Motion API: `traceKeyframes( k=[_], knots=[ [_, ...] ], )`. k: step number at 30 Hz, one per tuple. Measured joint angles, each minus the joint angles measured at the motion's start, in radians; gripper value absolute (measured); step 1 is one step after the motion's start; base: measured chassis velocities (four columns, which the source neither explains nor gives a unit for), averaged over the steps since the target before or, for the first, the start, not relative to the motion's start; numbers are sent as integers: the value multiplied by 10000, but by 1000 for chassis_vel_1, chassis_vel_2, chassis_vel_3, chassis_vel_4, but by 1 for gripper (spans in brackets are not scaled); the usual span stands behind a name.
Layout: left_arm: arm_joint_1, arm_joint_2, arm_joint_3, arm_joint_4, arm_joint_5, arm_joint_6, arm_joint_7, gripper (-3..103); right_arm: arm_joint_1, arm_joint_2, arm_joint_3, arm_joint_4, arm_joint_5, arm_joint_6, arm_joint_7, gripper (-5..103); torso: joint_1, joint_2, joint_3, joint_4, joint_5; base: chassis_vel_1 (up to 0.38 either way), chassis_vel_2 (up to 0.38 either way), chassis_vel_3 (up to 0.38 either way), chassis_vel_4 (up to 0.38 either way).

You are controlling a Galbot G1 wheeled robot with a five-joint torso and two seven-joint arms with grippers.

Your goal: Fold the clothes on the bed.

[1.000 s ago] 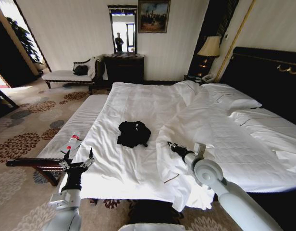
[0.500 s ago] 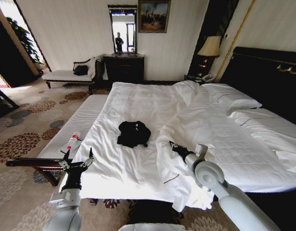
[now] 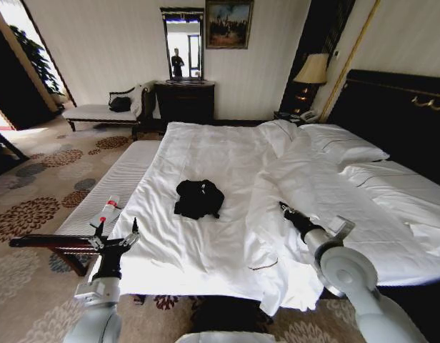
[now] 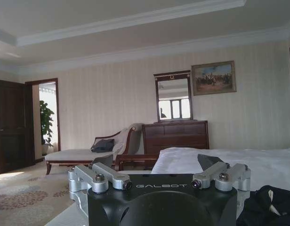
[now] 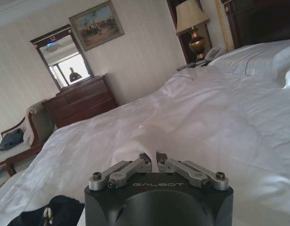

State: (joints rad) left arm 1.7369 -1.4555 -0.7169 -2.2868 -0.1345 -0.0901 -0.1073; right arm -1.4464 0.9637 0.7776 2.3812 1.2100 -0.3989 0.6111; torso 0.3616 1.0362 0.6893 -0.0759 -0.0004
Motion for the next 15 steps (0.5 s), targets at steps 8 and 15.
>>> traceKeyframes(
  k=[8, 15],
  knots=[
    [-134, 24, 89, 6, -34, -7, 1, 100, -833, -86, 2493, 752, 769, 15, 663, 2, 0, 0, 0, 4, 0, 0, 0, 0, 0],
    [-358, 56, 194, 190, -56, -7, 6, 100, -1284, -166, 4879, 507, 1031, 222, 1082, 2, -1, 1, -1, 2, 1, 0, 0, 0, 0]
  ],
)
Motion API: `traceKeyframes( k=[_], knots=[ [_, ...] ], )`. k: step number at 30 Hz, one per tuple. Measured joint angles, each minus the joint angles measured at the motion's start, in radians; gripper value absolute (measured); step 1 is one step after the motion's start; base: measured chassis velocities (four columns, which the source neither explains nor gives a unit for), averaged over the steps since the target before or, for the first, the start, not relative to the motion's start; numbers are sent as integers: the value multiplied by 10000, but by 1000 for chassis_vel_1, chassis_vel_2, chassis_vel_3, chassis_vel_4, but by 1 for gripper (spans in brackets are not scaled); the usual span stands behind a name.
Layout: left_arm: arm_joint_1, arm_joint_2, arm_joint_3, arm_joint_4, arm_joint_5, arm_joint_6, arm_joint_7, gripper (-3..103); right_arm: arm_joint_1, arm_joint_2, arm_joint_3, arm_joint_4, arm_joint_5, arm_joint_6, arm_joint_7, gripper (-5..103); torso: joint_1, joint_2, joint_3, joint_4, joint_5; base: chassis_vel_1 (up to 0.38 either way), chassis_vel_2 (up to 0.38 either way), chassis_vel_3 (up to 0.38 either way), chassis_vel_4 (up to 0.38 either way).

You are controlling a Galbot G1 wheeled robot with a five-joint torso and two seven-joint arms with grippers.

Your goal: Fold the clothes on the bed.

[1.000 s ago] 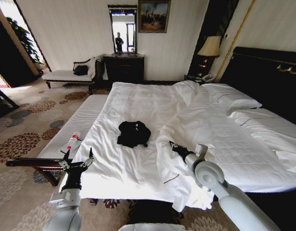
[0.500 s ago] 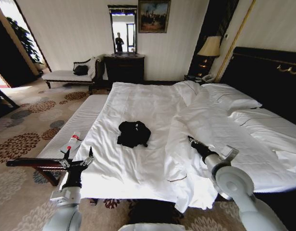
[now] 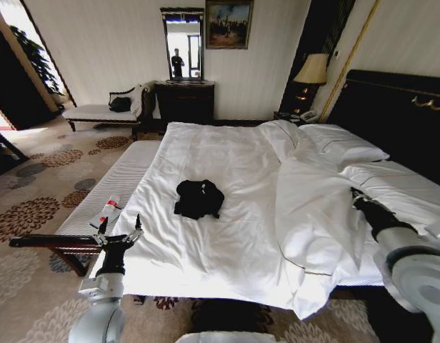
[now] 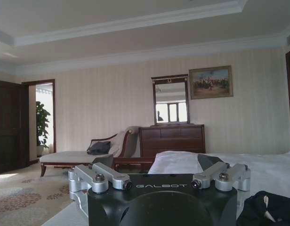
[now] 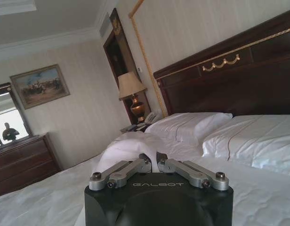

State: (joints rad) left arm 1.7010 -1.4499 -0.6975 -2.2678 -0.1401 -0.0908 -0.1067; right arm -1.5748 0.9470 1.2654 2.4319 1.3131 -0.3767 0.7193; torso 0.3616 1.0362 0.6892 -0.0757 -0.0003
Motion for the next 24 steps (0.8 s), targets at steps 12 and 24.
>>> traceKeyframes(
  k=[12, 24],
  knots=[
    [-184, -122, -3, 314, -11, 0, 8, 100, 121, -122, 924, -3098, -1748, 1070, -648, 2, 0, -1, 1, 2, 2, 0, 0, 0, 0],
    [-603, 16, 16, 590, -393, 29, 1, 100, 115, -377, 1749, -5764, -2914, 1508, -808, 2, 0, -1, 1, 0, 1, 0, 0, 0, 0]
  ],
)
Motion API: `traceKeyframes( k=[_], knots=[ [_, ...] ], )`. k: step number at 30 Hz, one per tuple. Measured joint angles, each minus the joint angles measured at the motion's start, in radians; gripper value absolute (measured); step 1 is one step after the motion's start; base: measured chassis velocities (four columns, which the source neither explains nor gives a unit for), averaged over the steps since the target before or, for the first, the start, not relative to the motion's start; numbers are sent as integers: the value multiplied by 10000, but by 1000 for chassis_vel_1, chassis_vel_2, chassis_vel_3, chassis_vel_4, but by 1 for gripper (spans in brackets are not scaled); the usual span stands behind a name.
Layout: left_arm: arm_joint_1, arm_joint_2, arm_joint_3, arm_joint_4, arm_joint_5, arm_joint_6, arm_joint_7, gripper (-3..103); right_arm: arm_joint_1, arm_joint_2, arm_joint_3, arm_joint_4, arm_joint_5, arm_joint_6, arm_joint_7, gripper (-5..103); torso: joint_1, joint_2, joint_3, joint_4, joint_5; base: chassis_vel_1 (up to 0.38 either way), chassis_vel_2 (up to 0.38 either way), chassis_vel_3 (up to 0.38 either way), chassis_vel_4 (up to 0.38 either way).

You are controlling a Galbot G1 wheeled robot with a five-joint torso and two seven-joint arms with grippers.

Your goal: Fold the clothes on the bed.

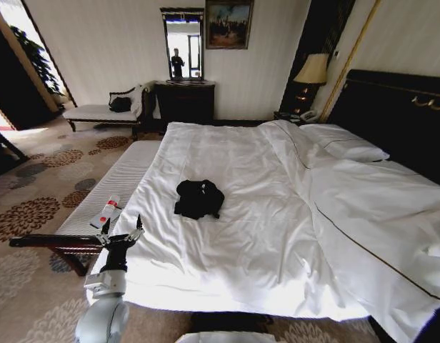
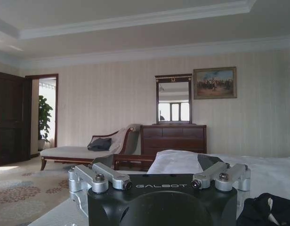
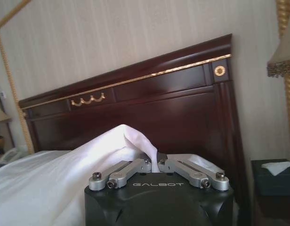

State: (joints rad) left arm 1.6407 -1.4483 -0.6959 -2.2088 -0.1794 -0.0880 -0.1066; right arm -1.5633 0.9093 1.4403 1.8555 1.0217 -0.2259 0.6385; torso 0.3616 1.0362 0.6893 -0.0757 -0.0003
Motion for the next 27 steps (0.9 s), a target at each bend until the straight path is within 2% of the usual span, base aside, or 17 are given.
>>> traceKeyframes(
  k=[5, 13, 16, 26, 27],
  knots=[
    [-193, 1, 83, 212, -147, 4, 1, 100, -279, -111, 214, -1346, -247, 283, -62, 2, 0, 0, 0, 4, 1, 0, 0, 0, 0],
    [-445, -3, 8, 397, -485, -4, -12, 100, -816, 397, 250, -1470, -445, 323, 104, 2, 0, 0, 0, 2, -1, 0, 0, 0, 0],
    [-513, -43, 42, 505, -519, -5, -21, 100, -926, 430, 248, -1798, -561, 366, 111, 2, 0, 0, 0, 11, -3, 0, 0, 0, 0],
    [-616, 218, 126, 907, -904, 14, -29, 100, -1600, 636, 267, -3604, -1397, 1216, -314, 2, 2, -1, 1, 23, 3, 0, 0, 0, 0],
    [-641, 300, 114, 912, -990, 31, -32, 100, -1619, 718, 233, -3875, -1647, 1463, -440, 2, 2, -2, 1, 21, 3, 0, 0, 0, 0]
  ],
)
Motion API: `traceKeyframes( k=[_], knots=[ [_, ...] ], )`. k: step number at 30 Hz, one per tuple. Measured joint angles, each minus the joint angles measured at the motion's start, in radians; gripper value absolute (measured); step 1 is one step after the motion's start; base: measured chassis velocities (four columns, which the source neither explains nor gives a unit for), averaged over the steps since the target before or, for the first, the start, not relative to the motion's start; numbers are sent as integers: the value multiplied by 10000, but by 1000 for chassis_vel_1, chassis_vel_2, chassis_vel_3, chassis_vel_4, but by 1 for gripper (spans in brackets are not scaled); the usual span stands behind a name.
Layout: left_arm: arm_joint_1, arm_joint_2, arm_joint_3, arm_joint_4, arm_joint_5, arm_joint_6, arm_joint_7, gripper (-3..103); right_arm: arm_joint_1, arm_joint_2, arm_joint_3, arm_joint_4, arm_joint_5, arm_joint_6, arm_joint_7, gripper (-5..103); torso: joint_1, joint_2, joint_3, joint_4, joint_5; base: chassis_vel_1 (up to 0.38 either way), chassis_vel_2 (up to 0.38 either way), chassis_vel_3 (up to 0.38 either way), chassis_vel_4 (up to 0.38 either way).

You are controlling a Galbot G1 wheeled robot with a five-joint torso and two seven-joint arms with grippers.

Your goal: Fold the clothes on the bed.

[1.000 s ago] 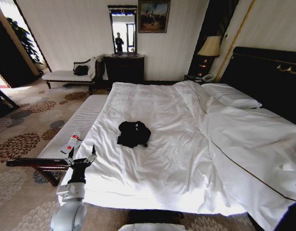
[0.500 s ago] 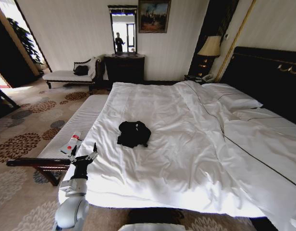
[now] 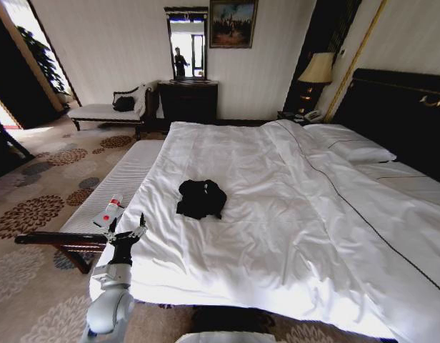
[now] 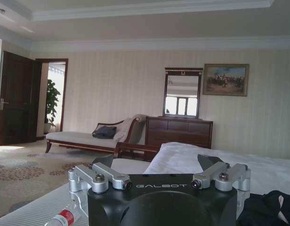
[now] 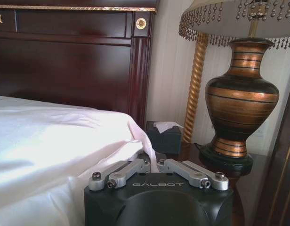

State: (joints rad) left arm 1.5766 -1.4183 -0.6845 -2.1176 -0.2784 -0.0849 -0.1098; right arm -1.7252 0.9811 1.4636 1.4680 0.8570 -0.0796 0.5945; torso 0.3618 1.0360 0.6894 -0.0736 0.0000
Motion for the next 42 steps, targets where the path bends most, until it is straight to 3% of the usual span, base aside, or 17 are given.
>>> traceKeyframes(
  k=[6, 9, 23, 28, 30, 31, 33, 35, 37, 38, 40, 42],
  knots=[
    [-46, 156, 51, -22, -160, 59, -9, 100, 75, 234, -196, -680, -378, 470, -108, 2, 0, 0, 0, -5, -2, 0, 0, 0, 0],
    [-7, 302, 84, -84, -237, 79, -8, 100, 379, 111, -401, -1574, -609, 1131, -278, 2, 0, 0, -1, -6, -2, 0, 0, 0, 0],
    [491, 958, -222, -632, -613, 111, -69, 100, 671, -239, -451, -3678, -1477, 1482, -330, 2, 0, 1, -1, -3, -2, 0, 0, 0, 0],
    [681, 1170, -266, -847, -630, 80, -98, 100, 656, -236, -450, -3548, -1410, 1406, -291, 0, -2, 2, -1, -26, -7, 0, 0, 0, 0],
    [833, 1258, -294, -984, -628, 58, -117, 100, 648, -159, -289, -3281, -1425, 1386, 78, 5, -3, 3, 0, -81, -19, 0, 0, 0, 0],
    [901, 1301, -306, -1062, -625, 33, -117, 100, 601, -98, -243, -3052, -1422, 1380, 182, 10, -4, 4, 0, -114, -47, -42, -6, -101, -43],
    [1058, 1409, -361, -1222, -604, -24, -100, 100, 494, 83, -168, -2366, -1389, 1361, 317, 21, -11, 6, -3, -104, -20, -143, -131, -124, -116],
    [1139, 1450, -403, -1302, -597, -59, -99, 100, 395, 200, -92, -1945, -1371, 1327, 398, 21, -13, 8, -3, -93, -10, -86, -109, -146, -86],
    [1323, 1538, -491, -1482, -592, -120, -103, 100, 183, 465, 183, -994, -1348, 1233, 496, 32, -13, 8, -3, -36, -12, -15, -19, -34, -28],
    [1406, 1573, -519, -1566, -591, -144, -105, 100, 61, 588, 347, -586, -1323, 1204, 537, 37, -12, 7, -2, -21, -18, 0, 0, 0, 0],
    [1490, 1605, -550, -1668, -590, -168, -119, 100, -111, 736, 543, -103, -1262, 1177, 578, 42, -7, 6, -1, -13, -13, 21, 17, 39, 21],
    [1645, 1645, -578, -1881, -585, -192, -124, 100, -594, 1076, 927, 1127, -968, 1161, 604, 54, 0, 3, 1, -26, -10, 0, 0, 0, 0]
  ],
)
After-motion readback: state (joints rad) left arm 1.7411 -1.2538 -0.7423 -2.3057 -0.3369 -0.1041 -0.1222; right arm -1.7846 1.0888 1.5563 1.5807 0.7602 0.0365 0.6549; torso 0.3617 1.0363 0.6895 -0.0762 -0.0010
